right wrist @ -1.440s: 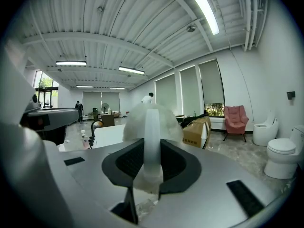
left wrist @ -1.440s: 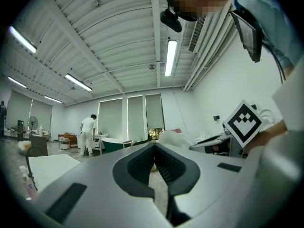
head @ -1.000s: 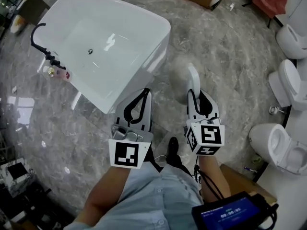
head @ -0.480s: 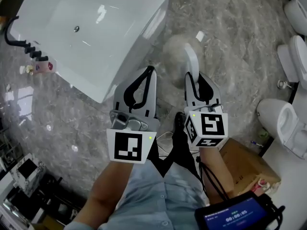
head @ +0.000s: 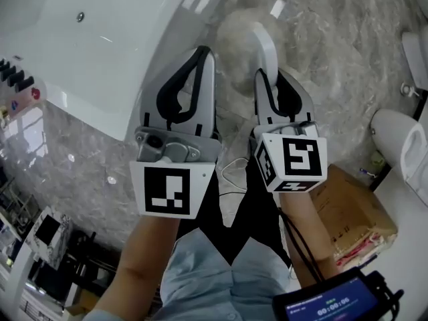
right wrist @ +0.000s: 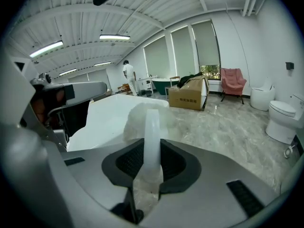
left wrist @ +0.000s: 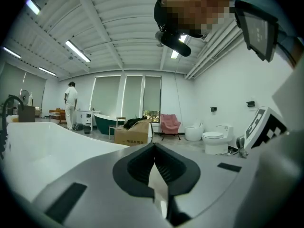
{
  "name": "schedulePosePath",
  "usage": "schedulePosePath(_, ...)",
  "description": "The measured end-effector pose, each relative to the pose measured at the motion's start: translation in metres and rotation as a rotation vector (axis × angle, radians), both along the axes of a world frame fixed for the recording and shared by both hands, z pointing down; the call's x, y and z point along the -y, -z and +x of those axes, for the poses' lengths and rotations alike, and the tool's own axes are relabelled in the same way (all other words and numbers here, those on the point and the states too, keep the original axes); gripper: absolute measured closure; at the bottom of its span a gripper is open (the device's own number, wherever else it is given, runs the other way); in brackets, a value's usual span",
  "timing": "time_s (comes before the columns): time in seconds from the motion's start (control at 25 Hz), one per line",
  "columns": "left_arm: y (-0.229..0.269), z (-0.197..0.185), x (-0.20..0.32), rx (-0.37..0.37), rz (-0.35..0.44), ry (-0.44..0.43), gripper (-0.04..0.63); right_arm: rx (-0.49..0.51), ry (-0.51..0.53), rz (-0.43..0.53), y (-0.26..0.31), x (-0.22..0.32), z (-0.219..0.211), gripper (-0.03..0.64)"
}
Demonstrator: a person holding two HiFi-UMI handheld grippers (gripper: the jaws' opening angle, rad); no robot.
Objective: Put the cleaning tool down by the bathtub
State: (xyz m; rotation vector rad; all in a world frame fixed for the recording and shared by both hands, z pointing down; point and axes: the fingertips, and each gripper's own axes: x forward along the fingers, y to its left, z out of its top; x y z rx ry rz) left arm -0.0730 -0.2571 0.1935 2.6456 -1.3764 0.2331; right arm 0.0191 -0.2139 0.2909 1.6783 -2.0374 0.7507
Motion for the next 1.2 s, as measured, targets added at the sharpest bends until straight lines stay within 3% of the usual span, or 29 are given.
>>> schedulePosePath(0.28, -0.077, 0.005, 0.005, 0.047, -0.038, -0.010, 0.580, 0.013, -0.019, -0.016, -0.063, 0.010, 0.008, 0.520)
schedulePosePath(0.56, -0.141, 0.015, 0.014, 0.044, -0.046, -0.030, 0.580, 0.012, -0.035, -0.061, -0.122, 0.006, 0.019, 0.520)
schedulePosePath(1.2, -0.244, 0.012, 0.024, 0.089, -0.053, -0.049, 0.580, 0.025, -0.090, -0.079, -0.223, 0.008, 0.023, 0.520)
